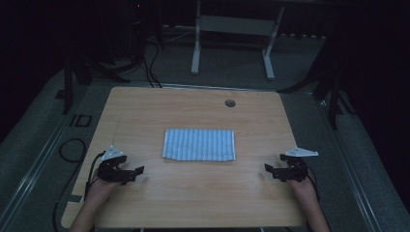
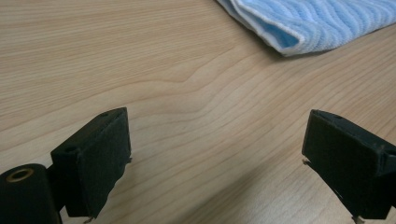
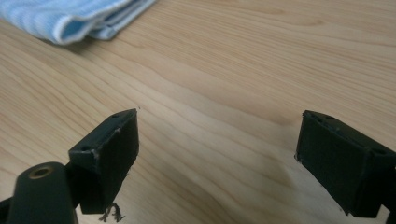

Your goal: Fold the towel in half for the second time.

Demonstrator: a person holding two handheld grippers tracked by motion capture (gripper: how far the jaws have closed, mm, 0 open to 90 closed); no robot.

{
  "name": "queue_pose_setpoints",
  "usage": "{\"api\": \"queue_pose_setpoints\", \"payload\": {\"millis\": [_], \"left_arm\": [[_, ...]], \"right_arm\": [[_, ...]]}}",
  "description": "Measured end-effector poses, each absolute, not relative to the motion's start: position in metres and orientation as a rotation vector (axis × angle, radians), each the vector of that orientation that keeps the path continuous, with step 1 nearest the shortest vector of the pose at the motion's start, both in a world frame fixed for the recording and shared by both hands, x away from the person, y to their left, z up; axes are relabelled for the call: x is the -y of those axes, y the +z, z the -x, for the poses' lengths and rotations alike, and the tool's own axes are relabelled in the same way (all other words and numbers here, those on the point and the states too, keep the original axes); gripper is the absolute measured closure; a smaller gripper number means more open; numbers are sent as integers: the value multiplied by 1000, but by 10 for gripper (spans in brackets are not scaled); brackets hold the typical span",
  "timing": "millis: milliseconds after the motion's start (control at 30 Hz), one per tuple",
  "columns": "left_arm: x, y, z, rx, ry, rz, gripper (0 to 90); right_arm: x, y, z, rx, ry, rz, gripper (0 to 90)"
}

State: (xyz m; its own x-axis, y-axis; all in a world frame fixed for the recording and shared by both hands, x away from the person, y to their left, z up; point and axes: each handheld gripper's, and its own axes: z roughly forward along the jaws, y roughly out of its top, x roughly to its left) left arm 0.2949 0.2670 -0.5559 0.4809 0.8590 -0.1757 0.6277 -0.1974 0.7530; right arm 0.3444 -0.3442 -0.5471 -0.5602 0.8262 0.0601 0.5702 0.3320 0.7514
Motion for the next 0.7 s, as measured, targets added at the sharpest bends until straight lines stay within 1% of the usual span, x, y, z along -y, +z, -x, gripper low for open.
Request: {"api": "queue_pose_setpoints", "payload": {"millis": [367, 633, 700], "left_arm": [[-281, -559, -280, -1300, 395, -1876, 81], [-286, -559, -273, -1346, 458, -1830, 81], [-285, -560, -274, -1348, 462, -1841, 81]], "right_arm": [[362, -547, -328, -2108, 1065, -1304, 125], [375, -551, -327, -2001, 987, -1361, 118], [376, -551, -327, -1981, 979, -1366, 118]]}}
